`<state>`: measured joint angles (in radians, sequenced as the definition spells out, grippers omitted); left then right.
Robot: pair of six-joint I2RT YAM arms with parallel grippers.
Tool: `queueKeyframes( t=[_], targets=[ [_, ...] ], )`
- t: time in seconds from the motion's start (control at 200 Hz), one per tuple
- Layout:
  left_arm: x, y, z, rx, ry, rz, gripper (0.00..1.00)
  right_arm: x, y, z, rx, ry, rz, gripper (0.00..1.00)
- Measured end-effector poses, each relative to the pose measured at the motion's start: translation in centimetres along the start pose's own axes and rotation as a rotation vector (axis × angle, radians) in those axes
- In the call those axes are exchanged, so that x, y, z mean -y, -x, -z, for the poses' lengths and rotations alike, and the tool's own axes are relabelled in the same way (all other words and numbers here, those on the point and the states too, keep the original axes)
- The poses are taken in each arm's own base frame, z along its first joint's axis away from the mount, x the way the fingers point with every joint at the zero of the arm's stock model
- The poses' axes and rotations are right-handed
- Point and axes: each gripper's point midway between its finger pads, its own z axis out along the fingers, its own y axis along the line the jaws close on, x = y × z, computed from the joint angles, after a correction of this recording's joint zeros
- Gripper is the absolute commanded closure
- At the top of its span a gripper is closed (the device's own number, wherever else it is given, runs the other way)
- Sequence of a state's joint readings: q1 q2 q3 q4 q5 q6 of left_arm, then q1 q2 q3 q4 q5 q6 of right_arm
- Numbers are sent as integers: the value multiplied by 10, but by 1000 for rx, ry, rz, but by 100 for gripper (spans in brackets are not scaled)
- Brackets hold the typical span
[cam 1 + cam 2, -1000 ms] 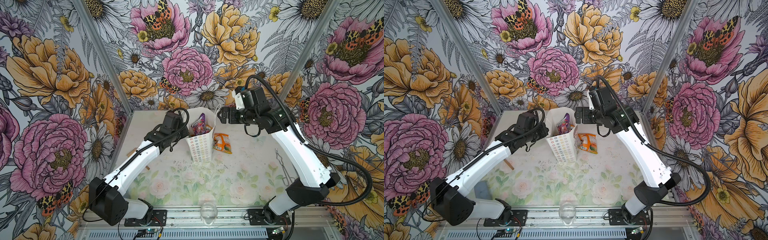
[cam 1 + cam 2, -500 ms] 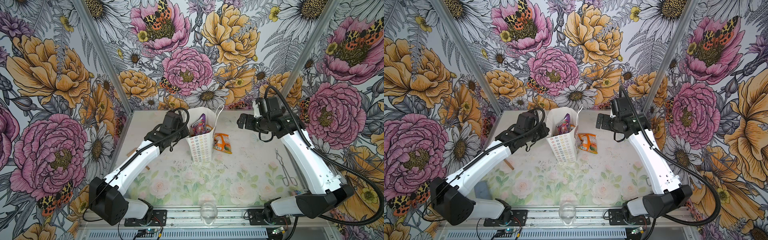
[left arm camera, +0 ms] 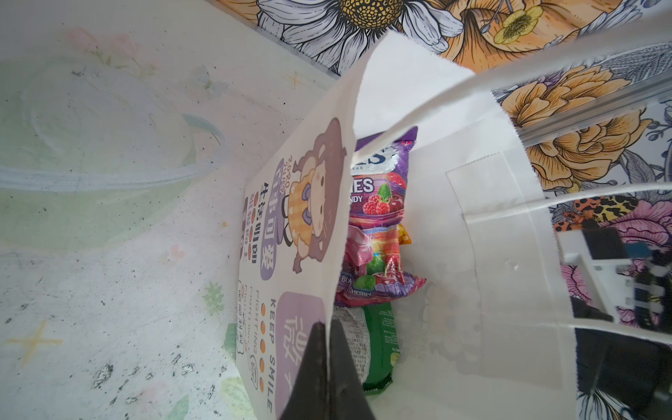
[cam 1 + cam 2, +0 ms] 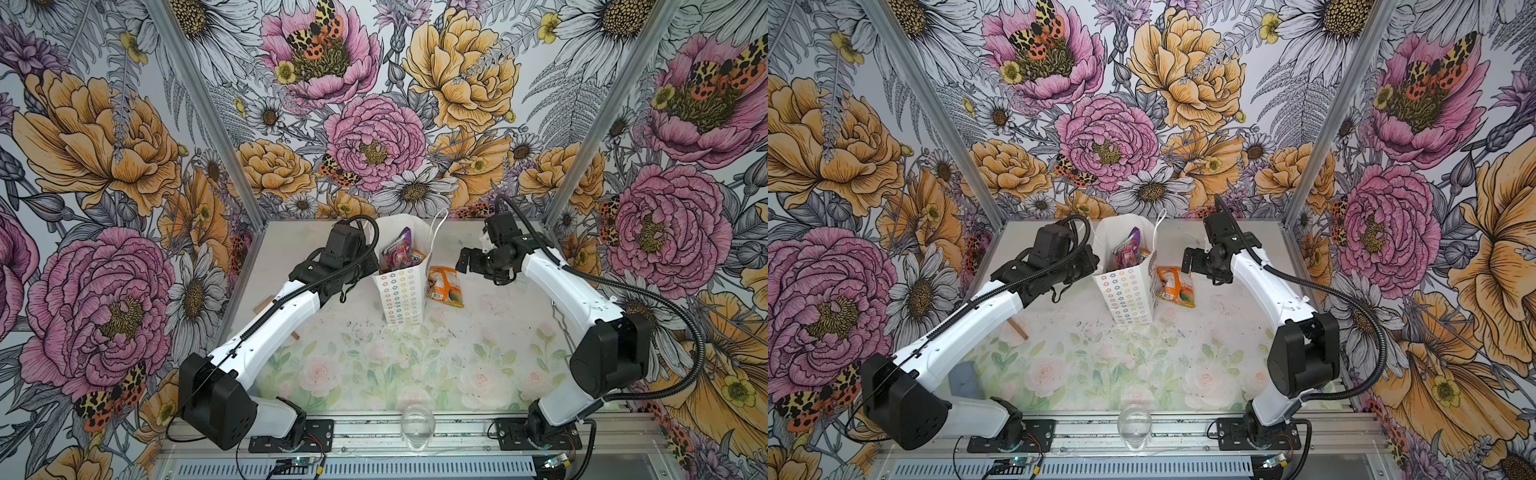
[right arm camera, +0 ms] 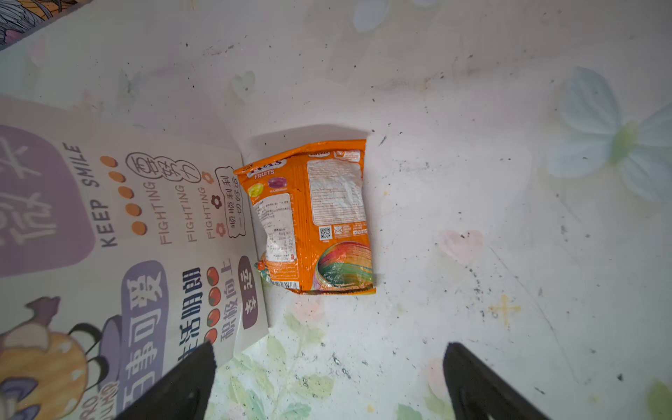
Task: Place the snacks into the paper bag
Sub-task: 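Raise the right gripper out of the bag and move it over the orange Fox's bag, then lower the right gripper onto the orange Fox's Fruits bag and close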
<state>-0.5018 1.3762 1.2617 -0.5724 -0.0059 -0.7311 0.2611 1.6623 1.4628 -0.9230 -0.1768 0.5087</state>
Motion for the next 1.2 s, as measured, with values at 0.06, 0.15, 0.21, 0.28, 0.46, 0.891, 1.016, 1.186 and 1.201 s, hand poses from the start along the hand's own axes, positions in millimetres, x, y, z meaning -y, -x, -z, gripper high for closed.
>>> queueKeyframes(
  t=[0.06,0.15,0.21,0.28,0.46,0.891,1.016,1.186,1.201],
  targets=[
    [0,0,0,0,0,0,100,-1,-2,-13,-25,15,-4,0],
    [0,0,0,0,0,0,100,-4,-3,-32,-55,36,-8,0],
    [1,0,0,0,-1,-1,100,-6,-4,-44,-74,42,-9,0],
    [1,0,0,0,-3,-2,100,-8,-7,-57,-97,43,-4,0],
    [2,-1,0,-2,-4,-3,100,-11,-16,-86,-153,34,5,0],
    [2,-1,0,-2,-4,-2,100,-11,-10,-115,-171,14,12,0],
    [2,-1,0,-2,-3,-3,100,-6,-14,-128,-193,-6,12,0],
    [1,-1,-1,-3,-2,-2,100,-6,-16,-134,-200,-20,24,0],
    [1,-1,-1,-3,-2,-2,100,-6,-16,-134,-199,-23,24,0]
  ],
)
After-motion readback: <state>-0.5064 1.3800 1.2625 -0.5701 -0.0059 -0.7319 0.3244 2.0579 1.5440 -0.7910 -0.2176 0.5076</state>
